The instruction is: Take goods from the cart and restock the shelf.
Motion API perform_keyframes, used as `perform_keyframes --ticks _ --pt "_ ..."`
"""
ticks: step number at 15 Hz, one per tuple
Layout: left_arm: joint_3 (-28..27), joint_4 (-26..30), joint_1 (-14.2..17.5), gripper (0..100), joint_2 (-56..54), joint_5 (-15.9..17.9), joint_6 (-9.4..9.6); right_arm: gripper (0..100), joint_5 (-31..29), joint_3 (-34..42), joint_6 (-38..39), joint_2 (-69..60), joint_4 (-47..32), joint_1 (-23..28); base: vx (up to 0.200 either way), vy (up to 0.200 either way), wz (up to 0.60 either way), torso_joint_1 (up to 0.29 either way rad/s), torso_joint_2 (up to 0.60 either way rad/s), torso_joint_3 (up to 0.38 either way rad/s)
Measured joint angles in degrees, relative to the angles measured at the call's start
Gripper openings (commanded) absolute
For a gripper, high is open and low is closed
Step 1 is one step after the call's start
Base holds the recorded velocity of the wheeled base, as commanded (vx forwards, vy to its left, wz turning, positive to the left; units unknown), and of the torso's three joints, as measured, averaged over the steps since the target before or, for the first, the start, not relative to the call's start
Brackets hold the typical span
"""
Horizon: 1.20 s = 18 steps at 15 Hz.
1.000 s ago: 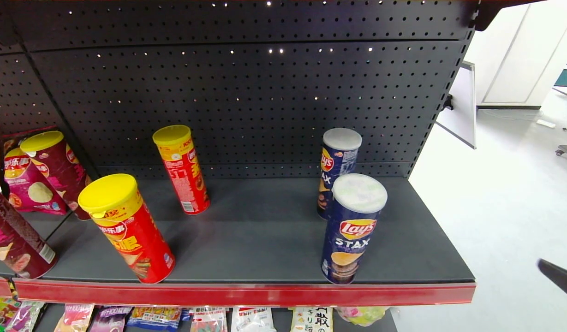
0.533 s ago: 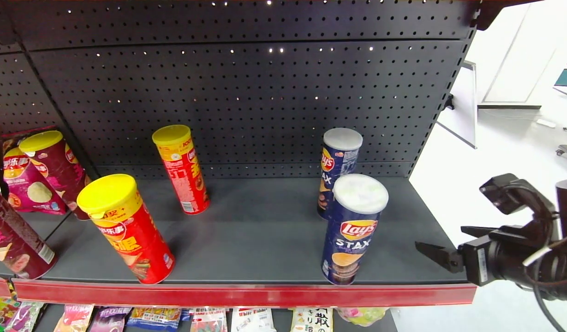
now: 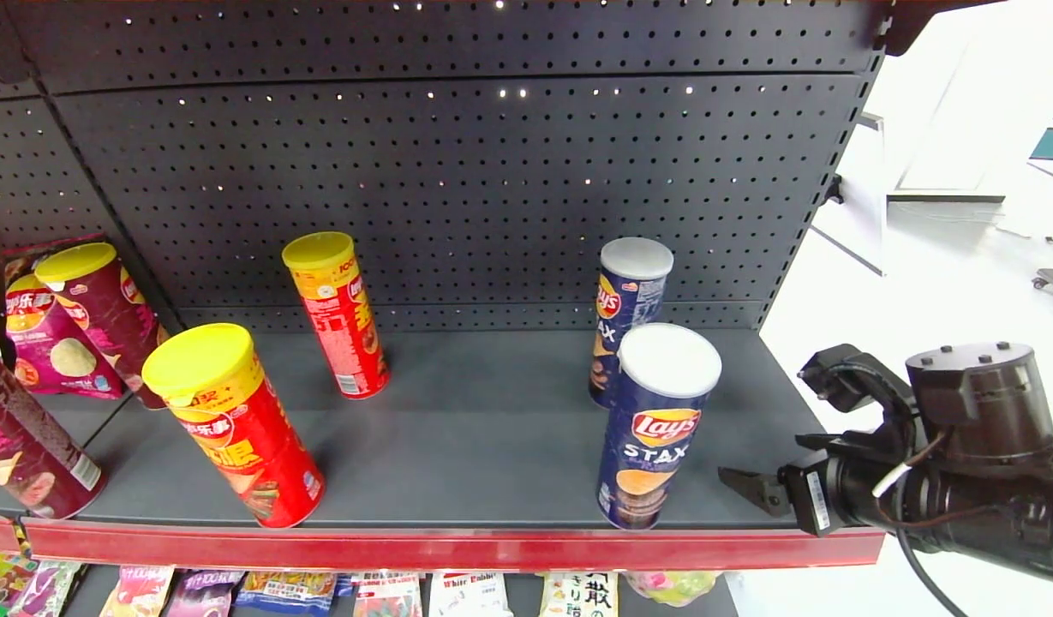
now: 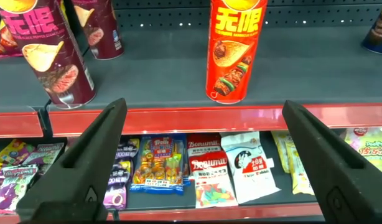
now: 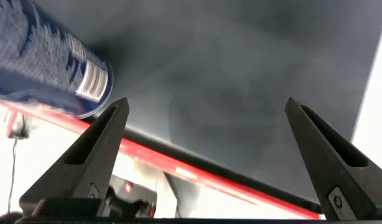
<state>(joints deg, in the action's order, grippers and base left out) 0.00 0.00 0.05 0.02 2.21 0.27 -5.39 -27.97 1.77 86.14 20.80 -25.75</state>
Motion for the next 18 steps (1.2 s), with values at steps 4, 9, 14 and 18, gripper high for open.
perform_keyframes --ticks 4,9,14,18 --pt "0.0 0.0 0.0 100 0.0 0.0 0.0 100 -1.0 -0.2 0.0 2.8 1.8 -1.7 0.0 0.0 0.0 0.0 0.0 0.0" --pt "0.0 0.0 0.0 100 0.0 0.0 0.0 100 -1.0 -0.5 0.0 5.1 2.0 -3.4 0.0 0.0 0.0 0.0 0.0 0.0" --pt "0.0 0.0 0.0 100 0.0 0.0 -0.02 100 -1.1 -0.6 0.0 6.6 2.0 -4.8 0.0 0.0 0.0 0.0 0.0 0.0" --pt "0.0 0.0 0.0 100 0.0 0.0 0.0 100 -1.9 -0.9 0.1 7.7 2.4 -5.5 0.0 0.0 0.0 0.0 0.0 0.0"
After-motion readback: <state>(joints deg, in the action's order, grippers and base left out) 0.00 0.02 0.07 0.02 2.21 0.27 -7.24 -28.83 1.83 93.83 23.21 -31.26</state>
